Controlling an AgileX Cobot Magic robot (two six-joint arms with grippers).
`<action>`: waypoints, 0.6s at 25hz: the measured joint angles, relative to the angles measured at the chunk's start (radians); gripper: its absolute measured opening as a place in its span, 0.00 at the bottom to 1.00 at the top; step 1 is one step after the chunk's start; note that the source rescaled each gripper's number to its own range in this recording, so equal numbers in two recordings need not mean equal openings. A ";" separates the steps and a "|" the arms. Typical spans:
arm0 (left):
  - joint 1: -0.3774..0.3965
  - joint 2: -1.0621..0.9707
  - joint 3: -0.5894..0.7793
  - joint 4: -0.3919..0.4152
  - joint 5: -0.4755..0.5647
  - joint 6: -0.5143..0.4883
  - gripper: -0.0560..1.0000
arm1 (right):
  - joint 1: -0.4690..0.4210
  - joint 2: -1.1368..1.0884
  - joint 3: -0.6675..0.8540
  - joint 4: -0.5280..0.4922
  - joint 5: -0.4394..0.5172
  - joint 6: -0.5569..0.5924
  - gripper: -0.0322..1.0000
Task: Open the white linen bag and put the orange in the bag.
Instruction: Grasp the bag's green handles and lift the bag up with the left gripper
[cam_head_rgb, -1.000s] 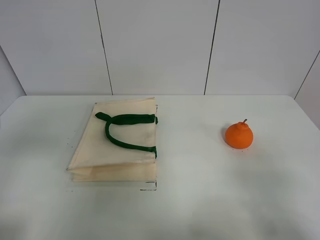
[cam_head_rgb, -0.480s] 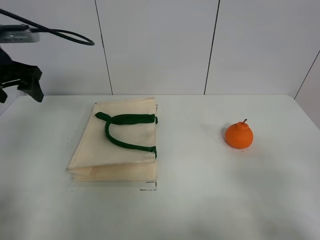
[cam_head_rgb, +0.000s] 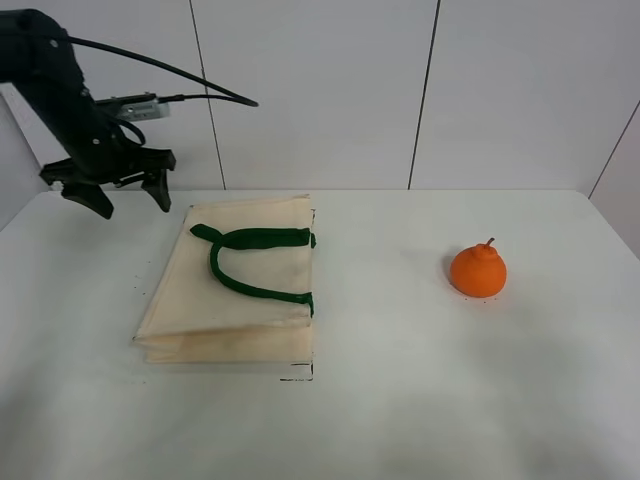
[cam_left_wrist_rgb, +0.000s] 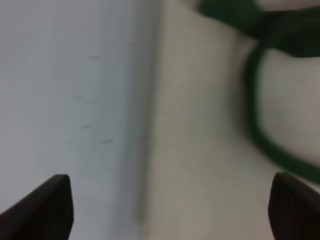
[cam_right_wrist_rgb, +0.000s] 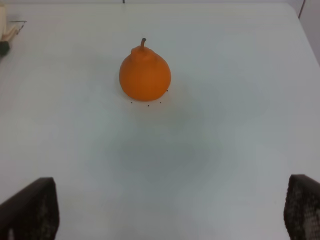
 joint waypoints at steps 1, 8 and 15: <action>-0.035 0.014 -0.005 -0.002 -0.011 -0.025 1.00 | 0.000 0.000 0.000 0.000 0.000 0.000 1.00; -0.207 0.095 -0.006 -0.001 -0.108 -0.154 1.00 | 0.000 0.000 0.000 0.000 0.000 0.000 1.00; -0.231 0.214 -0.006 0.087 -0.162 -0.220 1.00 | 0.000 0.000 0.000 0.000 0.000 0.000 1.00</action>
